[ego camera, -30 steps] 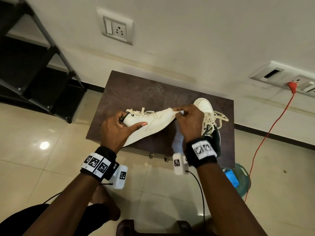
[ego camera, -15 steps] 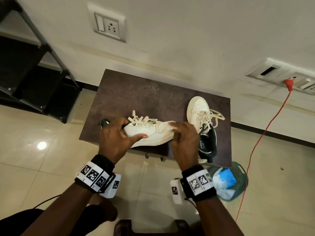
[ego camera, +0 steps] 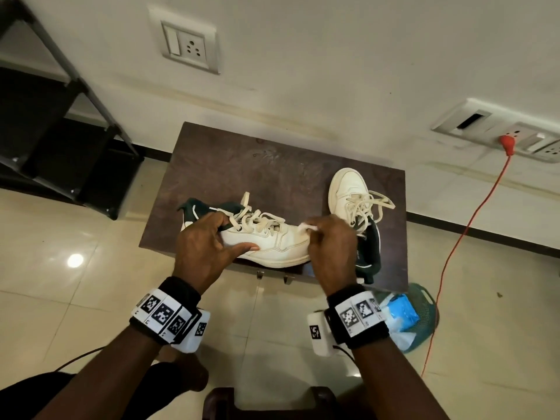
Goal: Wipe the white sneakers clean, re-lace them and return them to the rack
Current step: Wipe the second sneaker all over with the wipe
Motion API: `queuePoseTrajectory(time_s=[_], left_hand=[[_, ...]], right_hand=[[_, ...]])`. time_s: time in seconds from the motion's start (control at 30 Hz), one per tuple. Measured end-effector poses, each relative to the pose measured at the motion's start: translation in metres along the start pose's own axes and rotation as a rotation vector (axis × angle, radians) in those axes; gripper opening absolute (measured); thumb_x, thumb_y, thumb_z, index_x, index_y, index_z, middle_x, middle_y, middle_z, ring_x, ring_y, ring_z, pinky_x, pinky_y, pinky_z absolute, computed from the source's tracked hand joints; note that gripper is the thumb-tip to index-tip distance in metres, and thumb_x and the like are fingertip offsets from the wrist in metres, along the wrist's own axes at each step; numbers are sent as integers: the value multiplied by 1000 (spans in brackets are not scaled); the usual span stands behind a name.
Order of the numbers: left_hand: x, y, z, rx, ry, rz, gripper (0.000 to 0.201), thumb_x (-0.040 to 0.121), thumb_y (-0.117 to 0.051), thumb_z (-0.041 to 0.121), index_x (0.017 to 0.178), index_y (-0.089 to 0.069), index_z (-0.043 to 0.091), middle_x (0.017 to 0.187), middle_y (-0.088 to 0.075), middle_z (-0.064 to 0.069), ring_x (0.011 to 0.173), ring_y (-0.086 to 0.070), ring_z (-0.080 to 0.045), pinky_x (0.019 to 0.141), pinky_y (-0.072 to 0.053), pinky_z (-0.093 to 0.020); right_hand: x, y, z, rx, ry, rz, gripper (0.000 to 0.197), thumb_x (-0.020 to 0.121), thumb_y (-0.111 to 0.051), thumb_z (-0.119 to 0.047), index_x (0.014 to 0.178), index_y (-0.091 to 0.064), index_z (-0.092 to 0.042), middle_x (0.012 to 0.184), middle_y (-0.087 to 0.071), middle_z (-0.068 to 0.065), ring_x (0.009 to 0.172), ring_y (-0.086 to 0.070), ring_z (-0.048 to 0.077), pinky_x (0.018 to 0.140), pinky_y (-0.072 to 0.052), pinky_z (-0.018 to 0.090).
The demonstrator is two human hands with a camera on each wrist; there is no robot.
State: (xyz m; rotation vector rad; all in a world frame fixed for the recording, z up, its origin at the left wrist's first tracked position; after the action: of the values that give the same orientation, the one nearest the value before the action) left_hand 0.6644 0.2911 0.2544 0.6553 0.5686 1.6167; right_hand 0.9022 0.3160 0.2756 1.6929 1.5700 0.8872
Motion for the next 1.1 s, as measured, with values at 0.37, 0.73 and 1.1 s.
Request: queuePoseTrajectory(time_s=[0.37,0.73,1.1], left_hand=[[11,-1,3,-32,42,34,50,72,-79,63,69,-49,23,62,-49,10,55,-40,-8,55,-38,-29],[31,-11,3,-26,77,57,44,75,-78,62,73,-57,23,67,-56,12,61,-49,-6,59,-40,-31],[33,-15,3,-74,105,81,44,74,-80,61,76,-62,22,72,-63,10,64,-55,-8,62,-49,-35]], right_hand=[[-25,7,2,42,101,10,21,87,-64,1,100,-75,-12,97,-67,6,90,-62,21,81,-50,32],[-56,-2,-9,221,151,58,36,82,-64,13,102,-78,-13,103,-65,2,97,-63,18,86,-51,26],[-54,-3,4,236,99,129,41,78,-66,15,101,-79,-16,105,-64,0,98,-63,12,84,-53,26]])
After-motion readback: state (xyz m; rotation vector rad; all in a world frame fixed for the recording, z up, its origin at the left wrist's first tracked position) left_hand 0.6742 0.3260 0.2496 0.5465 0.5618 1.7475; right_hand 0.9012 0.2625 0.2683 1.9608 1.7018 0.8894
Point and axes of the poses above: each hand's wrist, its own x-axis towards the middle knuckle, its own y-axis out of the back of the hand, z = x × y, the point moved 1 cm from there along x, towards the middle knuckle
